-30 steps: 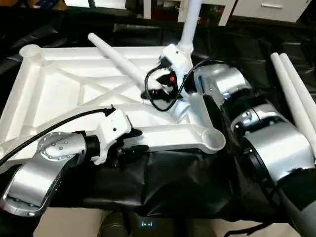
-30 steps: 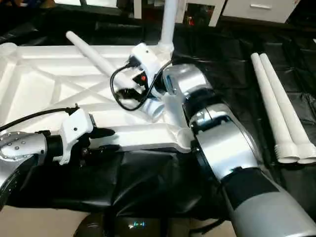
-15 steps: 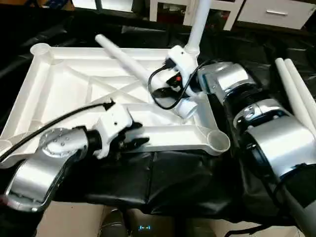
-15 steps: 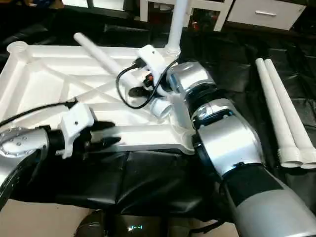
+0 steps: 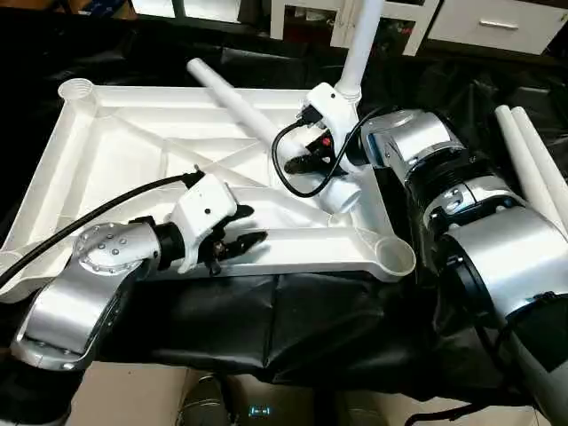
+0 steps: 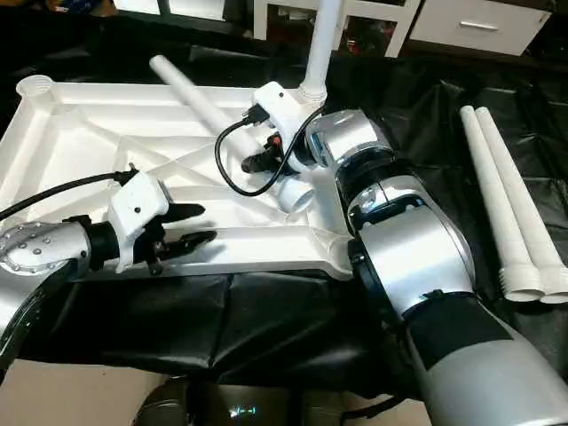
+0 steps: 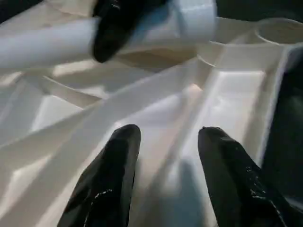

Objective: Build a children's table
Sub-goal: Insert table leg to table base

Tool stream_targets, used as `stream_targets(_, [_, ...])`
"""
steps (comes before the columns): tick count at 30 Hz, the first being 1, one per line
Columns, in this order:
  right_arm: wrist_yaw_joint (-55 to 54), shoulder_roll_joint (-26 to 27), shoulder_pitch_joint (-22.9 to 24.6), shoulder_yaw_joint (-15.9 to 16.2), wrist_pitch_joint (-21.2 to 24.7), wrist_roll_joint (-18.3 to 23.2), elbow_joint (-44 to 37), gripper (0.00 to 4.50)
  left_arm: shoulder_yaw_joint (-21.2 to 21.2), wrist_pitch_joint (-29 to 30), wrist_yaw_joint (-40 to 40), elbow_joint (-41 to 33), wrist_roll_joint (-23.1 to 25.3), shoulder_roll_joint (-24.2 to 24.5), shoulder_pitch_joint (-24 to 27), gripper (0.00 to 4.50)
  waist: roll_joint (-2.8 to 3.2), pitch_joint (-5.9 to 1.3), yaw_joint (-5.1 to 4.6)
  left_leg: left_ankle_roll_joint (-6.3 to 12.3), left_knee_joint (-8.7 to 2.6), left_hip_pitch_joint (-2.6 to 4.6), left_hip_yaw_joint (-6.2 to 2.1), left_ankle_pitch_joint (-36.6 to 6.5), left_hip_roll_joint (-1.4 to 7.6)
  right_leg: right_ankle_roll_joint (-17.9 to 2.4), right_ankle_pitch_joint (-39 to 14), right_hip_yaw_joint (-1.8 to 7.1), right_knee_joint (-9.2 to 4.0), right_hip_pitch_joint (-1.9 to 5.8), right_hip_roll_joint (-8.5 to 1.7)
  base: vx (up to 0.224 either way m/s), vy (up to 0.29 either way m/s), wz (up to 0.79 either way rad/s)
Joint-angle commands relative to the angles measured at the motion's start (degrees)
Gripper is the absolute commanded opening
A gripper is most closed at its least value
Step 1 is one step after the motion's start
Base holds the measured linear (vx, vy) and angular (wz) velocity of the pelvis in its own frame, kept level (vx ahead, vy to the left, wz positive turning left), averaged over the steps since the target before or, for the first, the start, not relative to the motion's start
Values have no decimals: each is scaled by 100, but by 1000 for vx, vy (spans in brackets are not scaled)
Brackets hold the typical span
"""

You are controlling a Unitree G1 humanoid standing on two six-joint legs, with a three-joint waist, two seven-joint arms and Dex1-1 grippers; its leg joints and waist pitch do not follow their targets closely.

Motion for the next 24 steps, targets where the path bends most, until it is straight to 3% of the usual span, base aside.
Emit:
stream_targets(1, [-148,-40,210,-61,111,-107,300,206,123,-104,196,79,61,-83,-90,228,134,-536,-29,205,-394,256,-3,-435,131,-1638,-31,125,-215,356,-144,0,0,0])
stream_targets(5, [-246,-99,155,-455,113,212,272,192,477,-270,792,462,84,-439,-475,228,143,-543,-30,120,-402,263,4,-660,125,-1577,-150,140,-239,346,-138,0,0,0])
stream_targets(9, [-122,-188,114,-694,183,399,232,185,827,-334,1241,758,-17,-724,-790,228,149,-580,-44,146,-385,206,-15,-512,115,-1585,87,117,-202,390,-126,0,0,0])
stream_targets(10, [-55,-215,107,-774,227,443,220,185,940,-340,1403,856,-44,-826,-893,228,195,-606,-27,148,-368,216,-22,-453,114,-1619,217,116,-181,398,-127,0,0,0])
stream_targets(11, [8,-235,103,-823,266,478,212,184,1020,-340,1514,924,-65,-899,-963,228,180,-623,-33,221,-351,205,-13,-297,105,-1691,496,110,-163,405,-107,0,0,0])
stream_targets(12, [66,-261,107,-871,286,485,205,184,1111,-341,1649,1024,-100,-994,-1056,228,208,-637,-15,301,-338,194,-26,-174,111,-1761,704,97,-132,414,-110,0,0,0])
stream_targets(13, [86,-282,115,-892,267,482,197,184,1169,-339,1728,1089,-129,-1060,-1118,228,187,-630,-22,335,-337,189,-9,-187,103,-1778,740,97,-145,408,-93,0,0,0])
stream_targets(14, [119,-315,123,-936,226,499,176,184,1253,-352,1833,1168,-181,-1166,-1197,228,228,-665,2,376,-317,195,-25,-137,104,-1843,850,93,-118,428,-110,0,0,0])
stream_targets(16, [179,-398,97,-1098,150,625,103,184,1421,-343,2027,1264,-319,-1383,-1352,228,204,-663,2,445,-312,187,-19,-85,112,-1899,946,86,-119,425,-107,0,0,0])
stream_targets(17, [465,-516,42,-1296,66,866,-88,184,1723,-96,2220,1280,-714,-1718,-1556,228,187,-696,21,531,-291,199,-11,-40,115,-1989,1063,88,-106,440,-108,0,0,0])
stream_targets(18, [465,-516,42,-1296,66,866,-88,184,1723,-96,2220,1280,-714,-1718,-1556,254,169,-697,26,588,-282,178,-2,5,115,-2078,1220,95,-98,462,-106,0,0,0])
stream_targets(21, [958,-663,135,-1451,-30,1157,-729,184,2102,236,2388,1133,-1406,-2199,-1781,261,174,-695,51,754,-267,161,1,-10,120,-2148,1280,79,-95,466,-97,0,0,0])
stream_targets(23, [1151,-769,539,-1555,128,1422,-1908,184,2246,439,2388,951,-2024,-2534,-1899,281,175,-701,89,801,-258,151,-9,53,124,-2144,1417,85,-81,492,-100,0,0,0])
stream_targets(24, [1118,-800,886,-1689,379,1682,-2817,184,2304,507,2457,940,-2241,-2695,-1982,296,200,-736,109,866,-233,166,-19,119,136,-2162,1505,70,-68,470,-90,0,0,0])
